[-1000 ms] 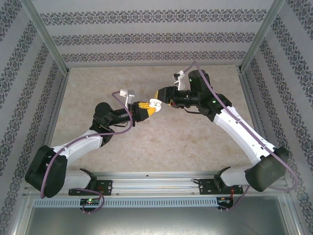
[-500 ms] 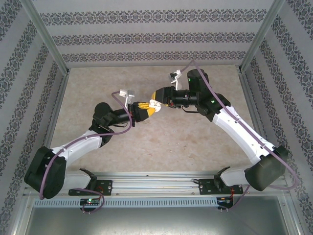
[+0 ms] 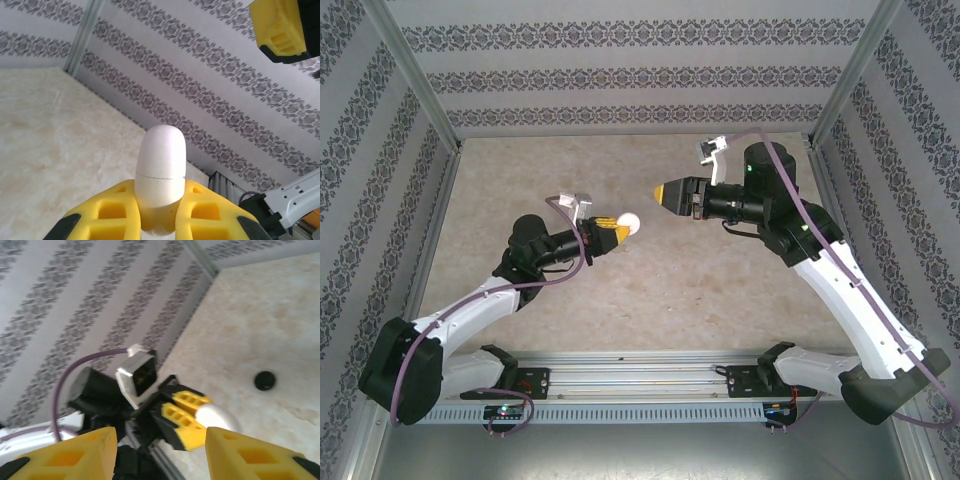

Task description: Insert wireless bluetooth earbuds into charging case

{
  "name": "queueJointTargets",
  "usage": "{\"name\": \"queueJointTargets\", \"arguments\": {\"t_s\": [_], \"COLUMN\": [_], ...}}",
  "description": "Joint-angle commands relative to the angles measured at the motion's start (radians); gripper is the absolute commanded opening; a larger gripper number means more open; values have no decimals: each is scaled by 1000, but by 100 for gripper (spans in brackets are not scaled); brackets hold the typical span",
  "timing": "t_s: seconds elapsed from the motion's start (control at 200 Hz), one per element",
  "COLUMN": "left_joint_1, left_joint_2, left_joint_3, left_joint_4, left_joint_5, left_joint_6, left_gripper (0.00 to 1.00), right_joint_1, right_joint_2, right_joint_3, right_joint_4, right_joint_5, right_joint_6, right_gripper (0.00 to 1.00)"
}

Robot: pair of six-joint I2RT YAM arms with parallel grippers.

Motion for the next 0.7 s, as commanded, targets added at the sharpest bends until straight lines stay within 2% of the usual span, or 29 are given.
{"name": "queueJointTargets", "arguments": {"t_s": [0.0, 0.085, 0.235, 0.42, 0.565, 0.694], "left_joint_1": [14, 18, 25, 47, 82, 107], "left_joint_2": [-52, -79, -154, -228, -198, -113], "left_joint_3": [-12, -35, -125, -238, -303, -294], "left_joint_4": [-212, -329, -461, -659, -674, -672], "left_joint_5": [-77, -103, -214, -324, -298, -244], "left_joint_6": [46, 51, 10, -79, -127, -125], "left_gripper": [0, 0, 0, 0, 3, 4], "right_joint_1": [-14, -17, -15, 37, 106, 168], "right_joint_2": [15, 29, 71, 184, 281, 382], "right_joint_3": [-35, -62, -98, -111, -119, -98], "right_joint_4": [-104, -116, -140, -213, -188, -170], "right_joint_5": [128, 142, 182, 270, 277, 261], "right_joint_6": [-29, -27, -32, -78, -83, -92], "right_gripper": [51, 51, 51, 49, 49, 49]}}
